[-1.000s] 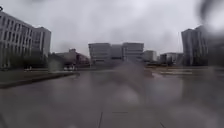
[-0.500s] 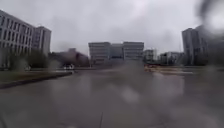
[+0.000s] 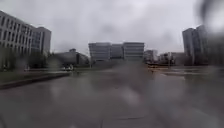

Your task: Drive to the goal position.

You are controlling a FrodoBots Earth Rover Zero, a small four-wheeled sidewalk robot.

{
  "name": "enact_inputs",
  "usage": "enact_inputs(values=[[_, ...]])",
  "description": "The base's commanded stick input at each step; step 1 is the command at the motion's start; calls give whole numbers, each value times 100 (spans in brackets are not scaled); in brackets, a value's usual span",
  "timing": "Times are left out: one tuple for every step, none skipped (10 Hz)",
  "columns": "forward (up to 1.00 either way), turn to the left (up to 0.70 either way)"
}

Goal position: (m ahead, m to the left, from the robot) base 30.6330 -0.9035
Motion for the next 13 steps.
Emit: enact_inputs(values=[[100,0],[100,0],[100,0],[100,0],[100,-6],[100,-22],[100,-11],[100,0],[100,0],[100,0],[100,0],[100,-13],[100,0]])
